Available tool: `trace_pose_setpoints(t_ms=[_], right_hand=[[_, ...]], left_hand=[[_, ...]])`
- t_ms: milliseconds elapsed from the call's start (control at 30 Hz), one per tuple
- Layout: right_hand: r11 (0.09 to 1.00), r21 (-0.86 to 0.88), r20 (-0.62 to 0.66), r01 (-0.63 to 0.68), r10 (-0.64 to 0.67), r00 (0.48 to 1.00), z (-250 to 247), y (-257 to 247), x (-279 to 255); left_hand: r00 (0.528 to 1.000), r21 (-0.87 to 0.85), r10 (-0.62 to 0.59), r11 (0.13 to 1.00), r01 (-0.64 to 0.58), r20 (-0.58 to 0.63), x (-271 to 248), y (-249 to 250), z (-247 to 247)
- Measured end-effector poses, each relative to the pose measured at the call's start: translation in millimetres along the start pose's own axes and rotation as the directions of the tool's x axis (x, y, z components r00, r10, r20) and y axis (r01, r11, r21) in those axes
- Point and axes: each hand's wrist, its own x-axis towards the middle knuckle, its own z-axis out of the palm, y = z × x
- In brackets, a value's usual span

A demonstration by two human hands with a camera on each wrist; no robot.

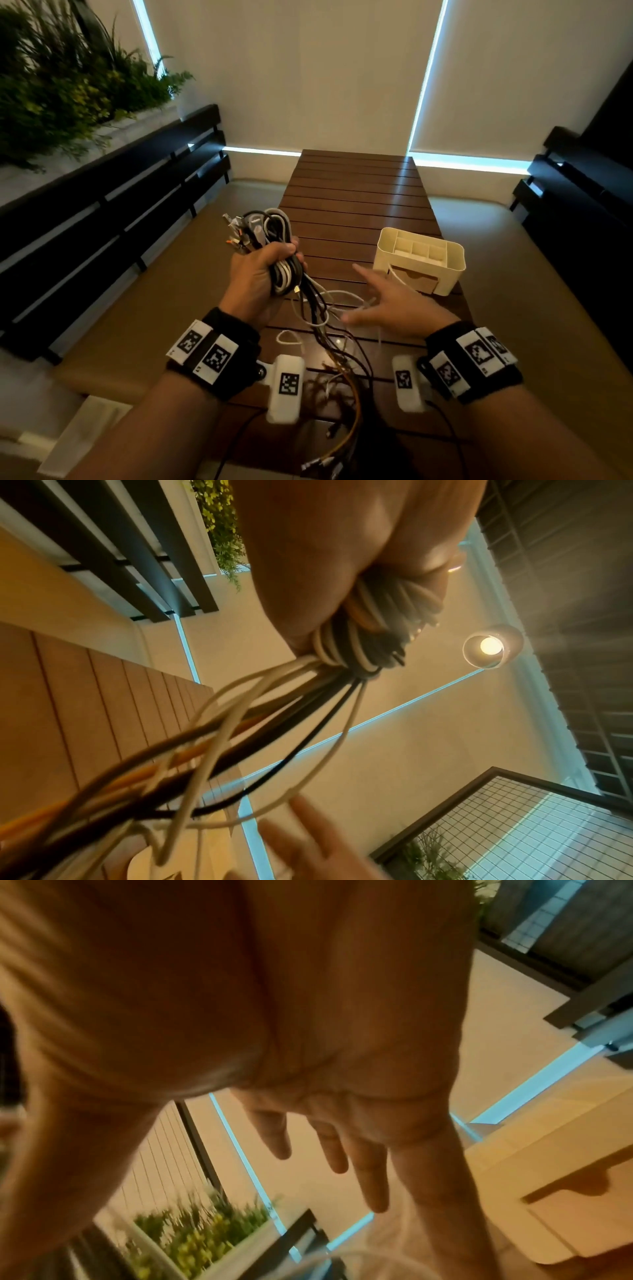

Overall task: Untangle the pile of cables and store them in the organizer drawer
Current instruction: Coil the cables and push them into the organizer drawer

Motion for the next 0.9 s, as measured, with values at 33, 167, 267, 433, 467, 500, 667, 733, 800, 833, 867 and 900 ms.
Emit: trace_pose_setpoints(t_ms=[33,167,267,433,467,500,667,733,800,833,867,900], right_hand=[[0.992,0.116,-0.081,0.045,-0.036,0.996,-3,-7,-5],[0.788,0.594,-0.215,0.163,-0.040,0.976,-1,-41,-19],[0.645,0.764,0.001,0.009,-0.014,1.000,21,-63,-23],[0.482,0.868,0.186,-0.122,-0.086,0.979,35,-71,-8],[0.448,0.883,0.218,-0.141,-0.125,0.968,32,-70,-5],[0.411,0.899,0.231,-0.151,-0.154,0.961,29,-69,-3],[0.229,0.973,0.038,-0.036,-0.005,0.999,20,-70,3],[0.198,0.980,-0.008,0.002,0.032,0.999,19,-67,3],[0.220,0.975,-0.040,0.027,0.051,0.998,21,-61,5],[0.232,0.972,-0.054,0.041,0.047,0.997,21,-58,6],[0.236,0.970,-0.067,0.056,0.041,0.997,21,-55,7],[0.236,0.969,-0.082,0.073,0.026,0.996,21,-53,7]], left_hand=[[1.000,-0.001,0.007,1.000,-0.007,-0.023,1,-2,-2],[0.997,-0.009,0.038,0.999,-0.039,-0.069,4,-3,-1],[0.999,-0.071,0.029,0.997,-0.031,-0.034,3,0,8],[0.990,-0.131,-0.047,0.989,0.065,0.135,-9,2,21],[0.983,-0.138,-0.079,0.985,0.102,0.165,-11,2,21],[0.976,-0.149,-0.110,0.979,0.139,0.187,-12,2,20],[0.960,-0.175,-0.187,0.958,0.225,0.209,-20,-13,20],[0.959,-0.193,-0.209,0.950,0.246,0.191,-25,-22,18],[0.950,-0.198,-0.251,0.937,0.287,0.186,-28,-27,15],[0.945,-0.201,-0.268,0.932,0.303,0.185,-28,-29,12],[0.944,-0.202,-0.276,0.929,0.311,0.181,-28,-30,10],[0.944,-0.204,-0.280,0.928,0.313,0.174,-27,-29,9]])
